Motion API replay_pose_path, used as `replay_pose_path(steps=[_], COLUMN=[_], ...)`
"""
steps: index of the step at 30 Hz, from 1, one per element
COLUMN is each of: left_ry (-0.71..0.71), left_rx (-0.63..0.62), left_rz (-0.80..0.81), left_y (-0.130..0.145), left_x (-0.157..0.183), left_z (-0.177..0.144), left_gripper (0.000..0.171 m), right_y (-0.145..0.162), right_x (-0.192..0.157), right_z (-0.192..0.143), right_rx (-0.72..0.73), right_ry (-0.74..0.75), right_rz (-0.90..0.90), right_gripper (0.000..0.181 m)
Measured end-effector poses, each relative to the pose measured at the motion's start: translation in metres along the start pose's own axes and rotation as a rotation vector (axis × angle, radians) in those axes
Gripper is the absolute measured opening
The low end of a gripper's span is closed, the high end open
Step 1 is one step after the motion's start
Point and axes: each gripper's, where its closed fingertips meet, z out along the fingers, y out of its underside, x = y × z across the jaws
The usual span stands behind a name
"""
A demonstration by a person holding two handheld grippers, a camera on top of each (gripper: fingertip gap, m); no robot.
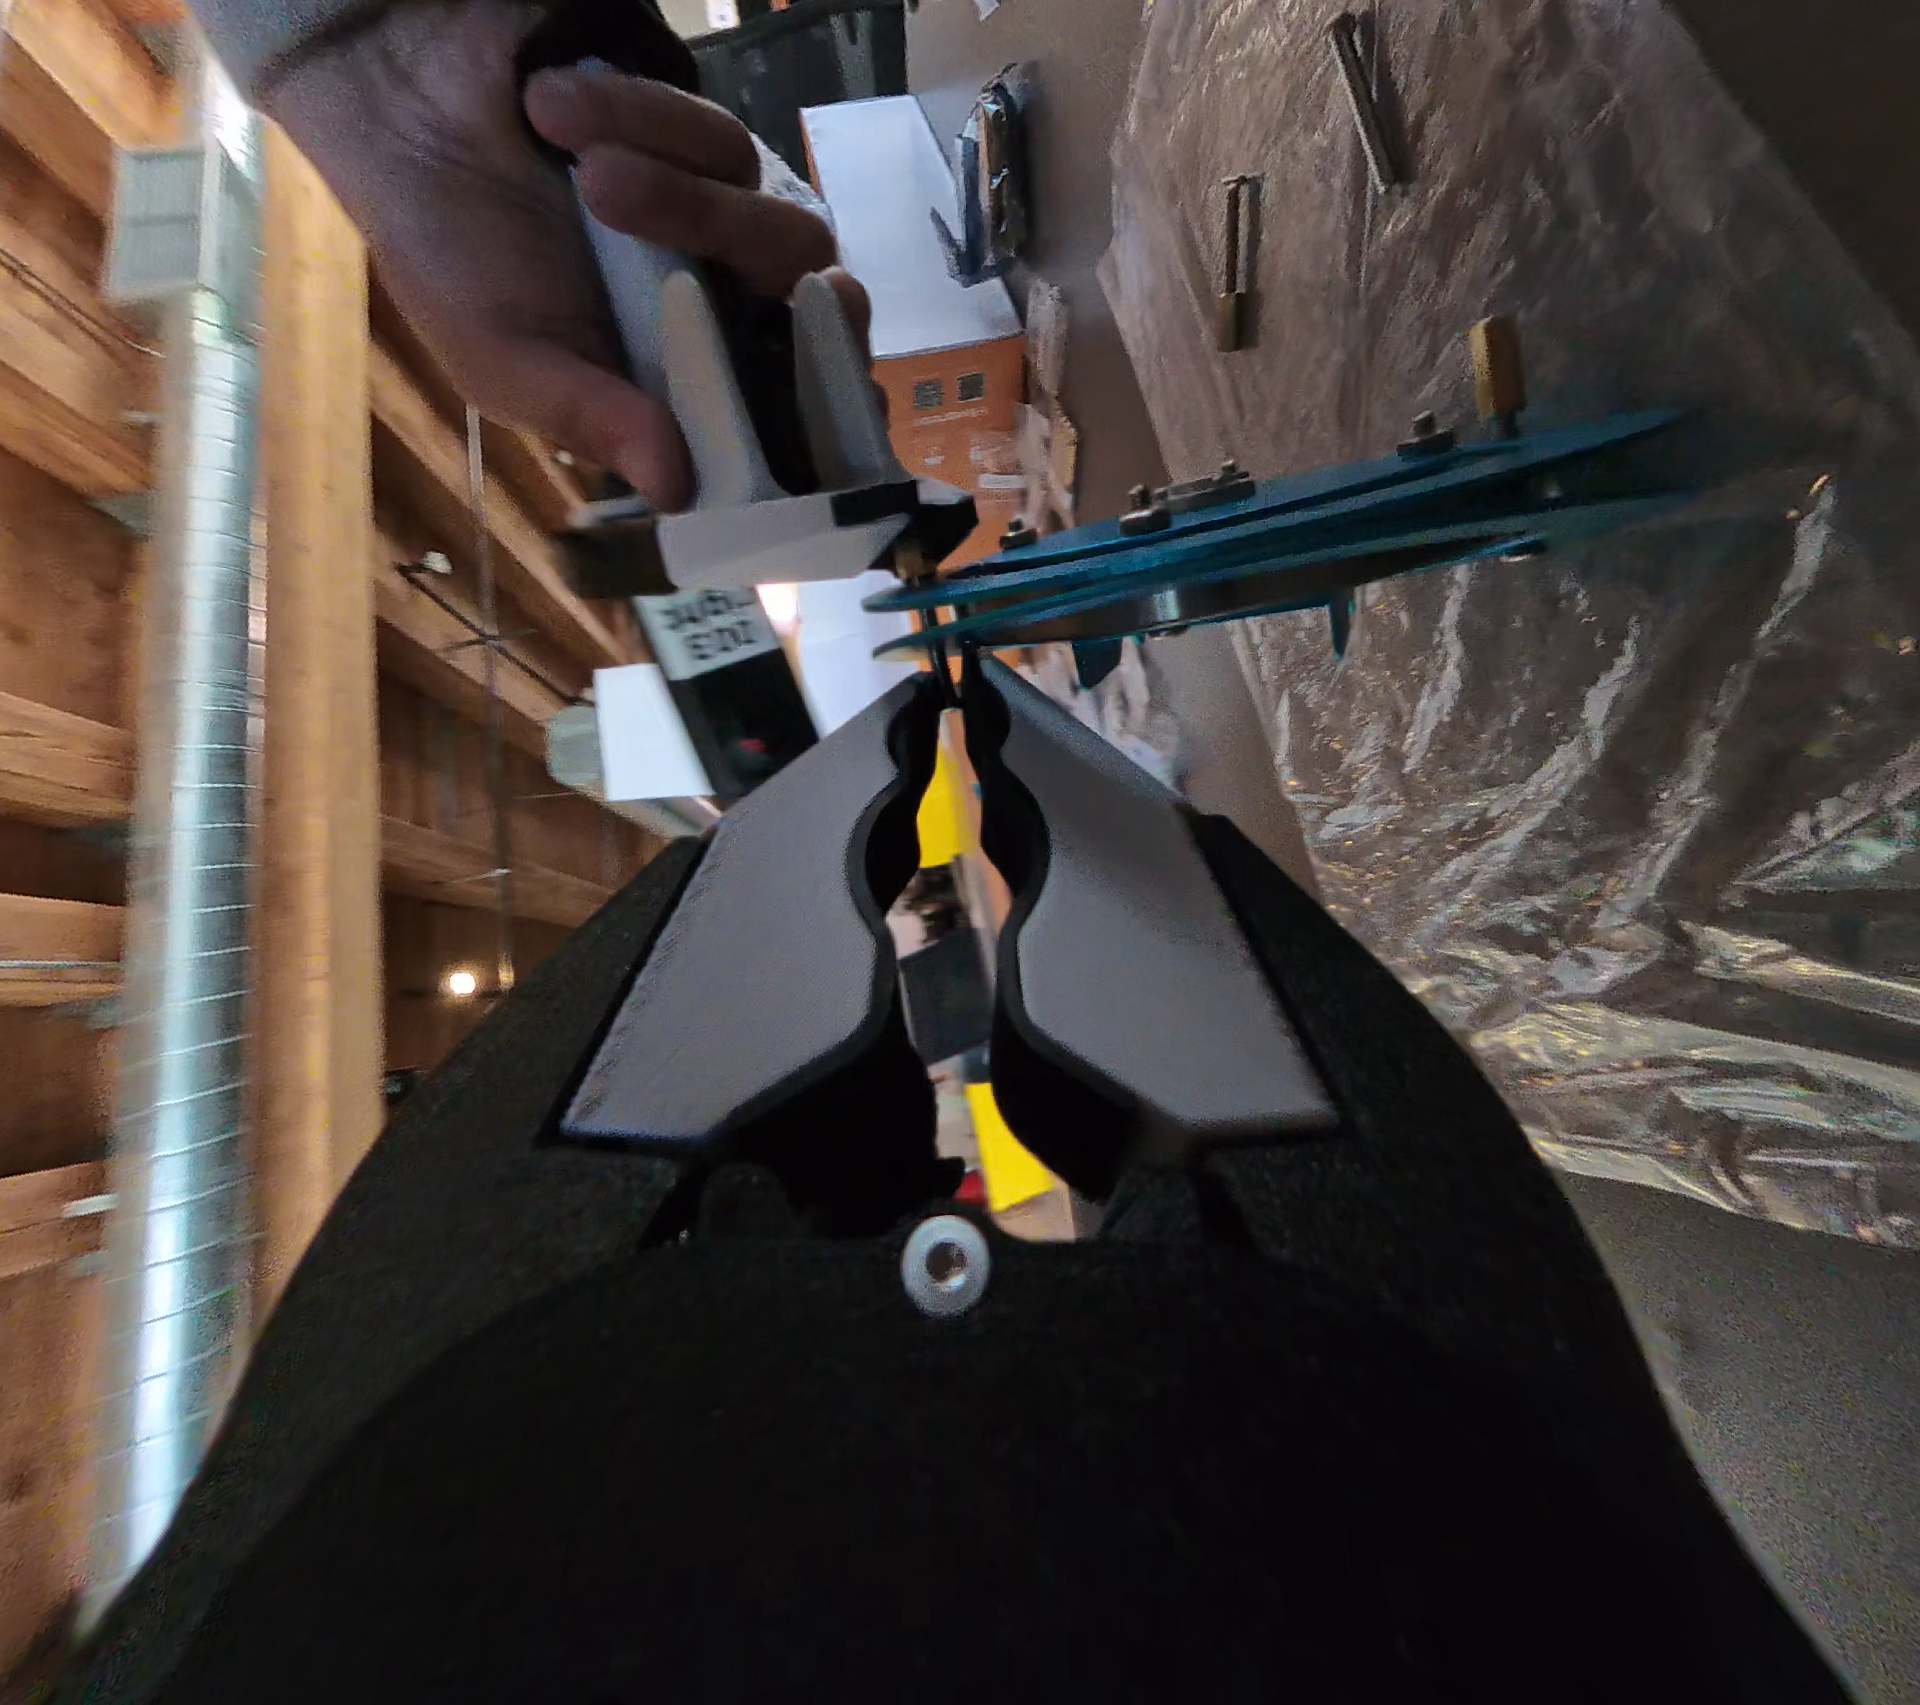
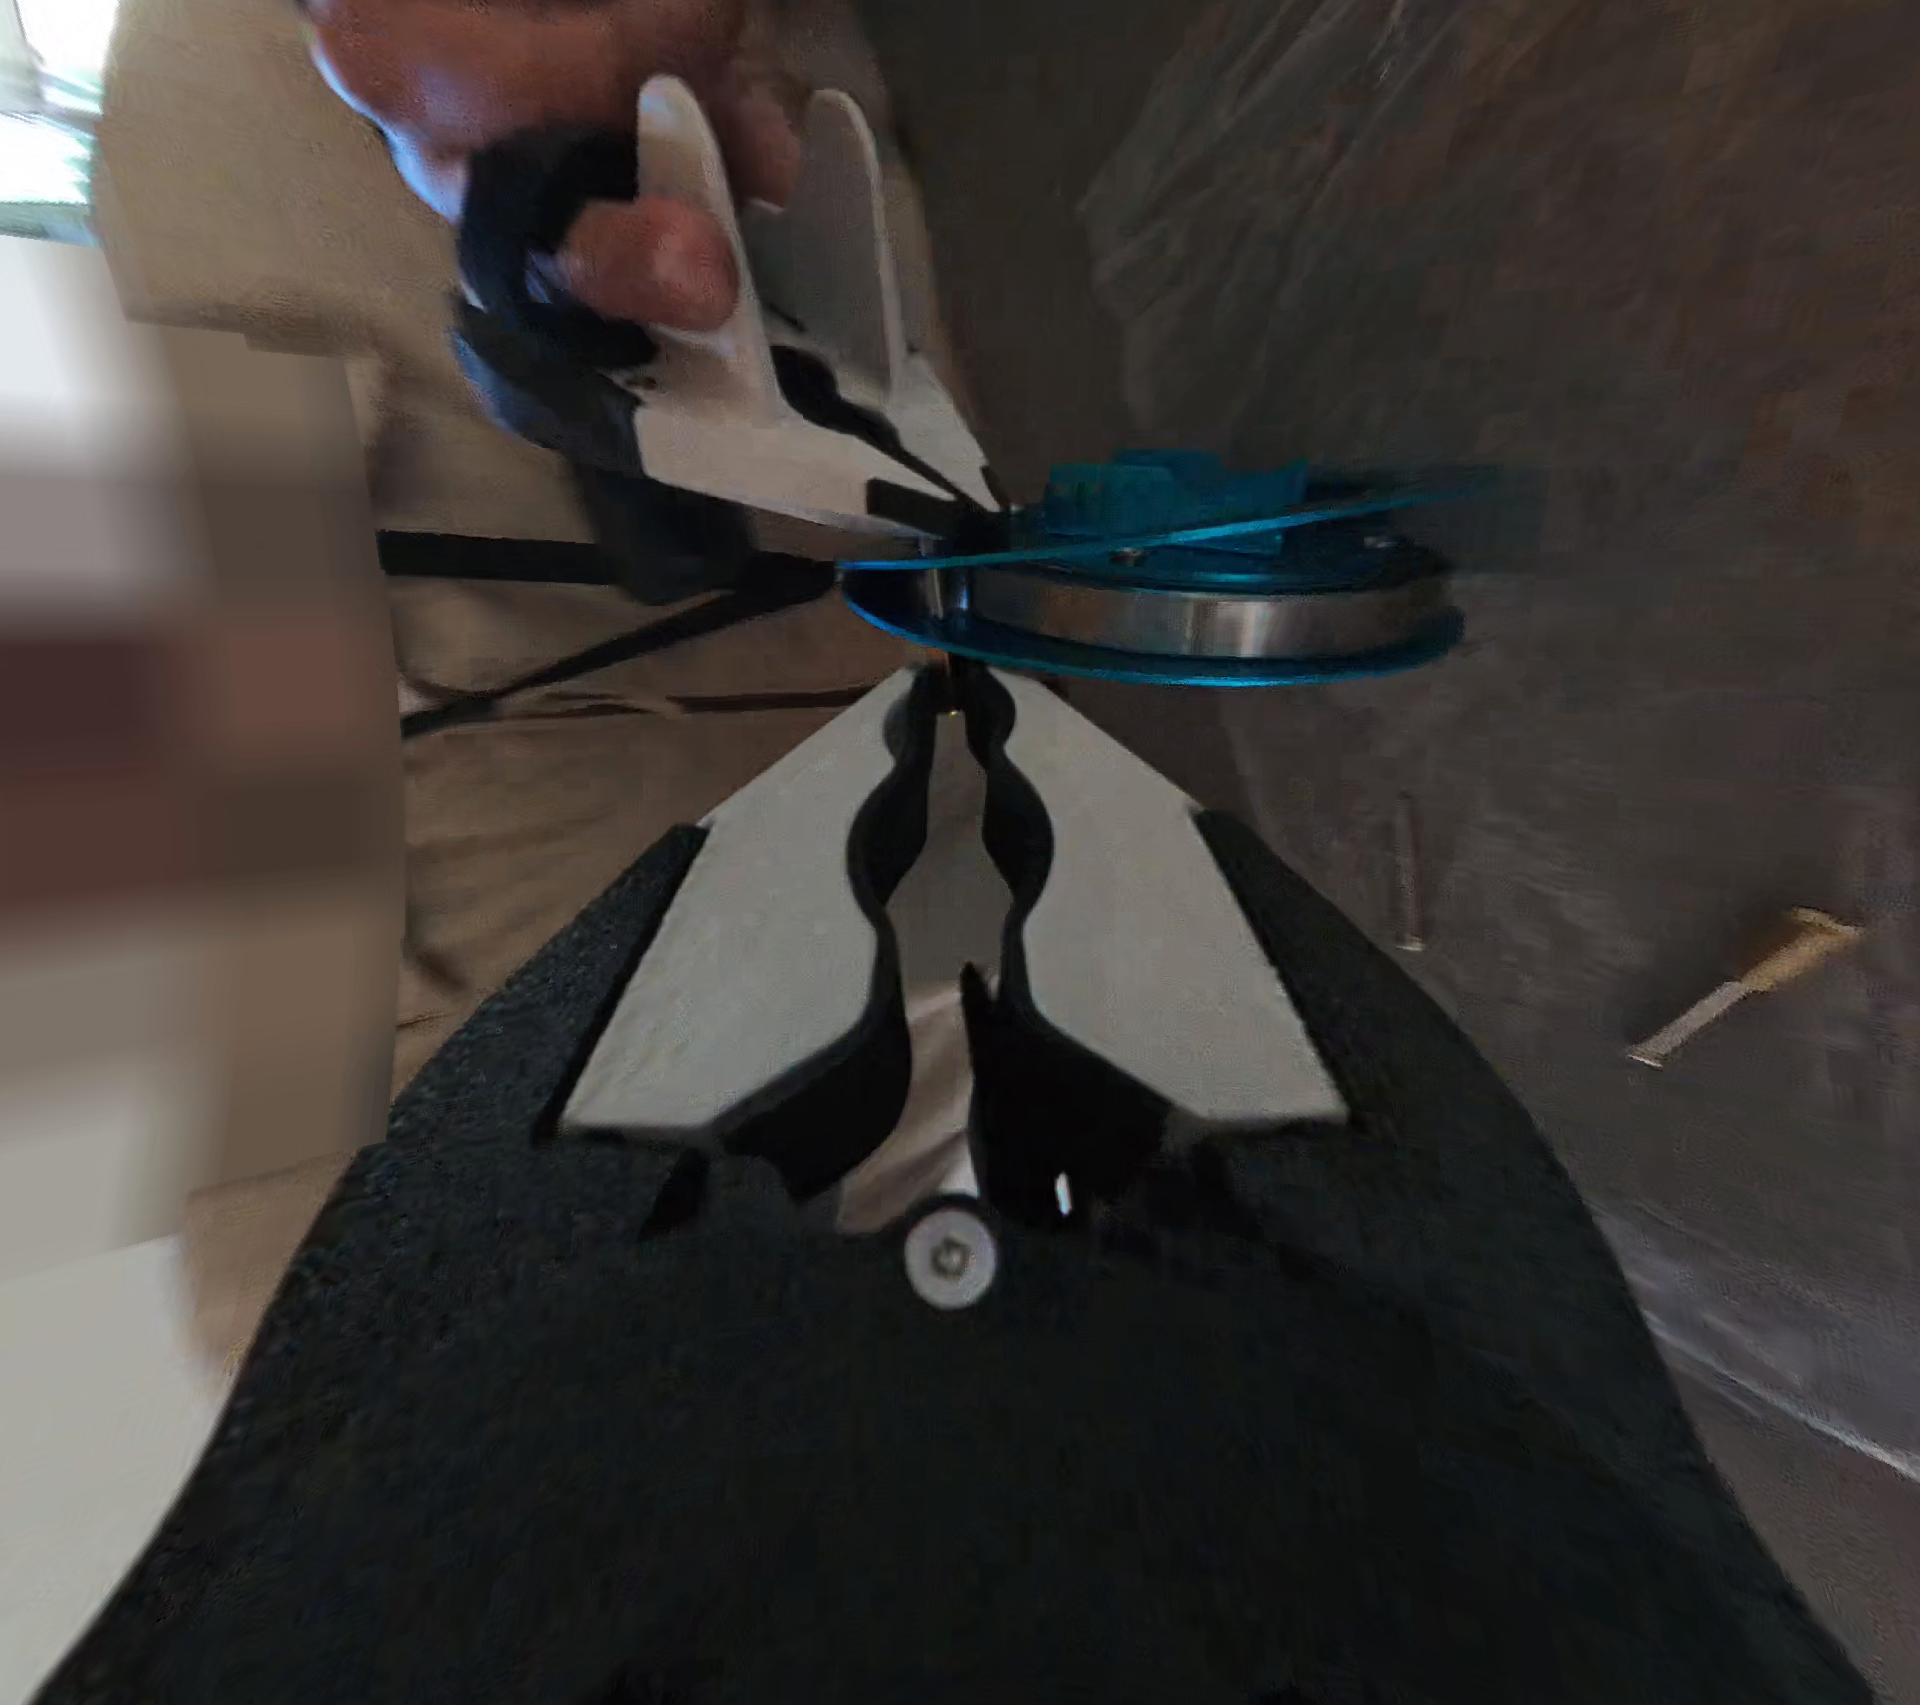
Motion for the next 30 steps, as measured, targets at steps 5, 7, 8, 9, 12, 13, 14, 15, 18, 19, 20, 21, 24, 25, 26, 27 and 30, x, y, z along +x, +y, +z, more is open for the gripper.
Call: replay_pose_path(steps=[5, 7, 8, 9, 12, 13, 14, 15, 18, 19, 20, 21, 24, 25, 26, 27, 30], left_ry=[-0.011, 0.09, 0.153, 0.219, 0.379, 0.425, 0.472, 0.528, 0.72, 0.778, 0.833, 0.897, 1.097, 1.143, 1.184, 1.22, 1.271], left_rx=[-0.013, 0.021, 0.026, 0.027, 0.02, 0.011, 0.015, 0.017, 0.045, 0.054, 0.068, 0.082, 0.135, 0.149, 0.163, 0.166, 0.186], left_rz=[0.019, -0.134, -0.214, -0.288, -0.448, -0.489, -0.532, -0.582, -0.735, -0.773, -0.812, -0.863, -1.052, -1.102, -1.145, -1.188, -1.246], left_y=[0.006, 0.005, 0.005, 0.007, 0.013, 0.016, 0.017, 0.018, 0.014, 0.013, 0.012, 0.01, 0.003, 0.001, 0.0, 0.0, -0.001], left_x=[-0.001, -0.001, -0.001, 0.0, 0.006, 0.008, 0.009, 0.01, 0.012, 0.012, 0.013, 0.013, 0.012, 0.012, 0.012, 0.012, 0.011], left_z=[0.005, 0.005, 0.005, 0.005, 0.007, 0.008, 0.008, 0.007, 0.001, -0.001, -0.002, -0.003, -0.008, -0.008, -0.009, -0.008, -0.007], left_gripper=[0.002, 0.002, 0.002, 0.003, 0.003, 0.003, 0.003, 0.003, 0.003, 0.003, 0.003, 0.003, 0.003, 0.003, 0.003, 0.003, 0.003], right_y=[-0.003, -0.003, -0.003, -0.004, -0.008, -0.011, -0.014, -0.016, -0.019, -0.019, -0.02, -0.023, -0.025, -0.025, -0.025, -0.025, -0.024], right_x=[0.0, 0.002, 0.004, 0.01, 0.026, 0.031, 0.032, 0.029, 0.023, 0.026, 0.028, 0.025, 0.012, 0.012, 0.012, 0.013, 0.014], right_z=[-0.002, -0.001, 0.0, -0.002, -0.014, -0.021, -0.028, -0.031, -0.03, -0.029, -0.027, -0.029, -0.031, -0.029, -0.026, -0.022, -0.024], right_rx=[-0.011, 0.007, 0.021, 0.043, 0.118, 0.156, 0.191, 0.241, 0.371, 0.39, 0.404, 0.433, 0.49, 0.474, 0.46, 0.458, 0.419], right_ry=[-0.14, -0.029, 0.053, 0.167, 0.565, 0.731, 0.887, 1.006, 1.271, 1.361, 1.448, 1.556, 1.836, 1.896, 1.925, 1.923, 1.988], right_rz=[0.075, -0.023, -0.085, -0.152, -0.396, -0.492, -0.588, -0.674, -0.808, -0.838, -0.879, -0.94, -1.142, -1.179, -1.196, -1.205, -1.212], right_gripper=[0.004, 0.005, 0.006, 0.011, 0.021, 0.024, 0.024, 0.024, 0.029, 0.037, 0.04, 0.037, 0.02, 0.019, 0.02, 0.02, 0.021])
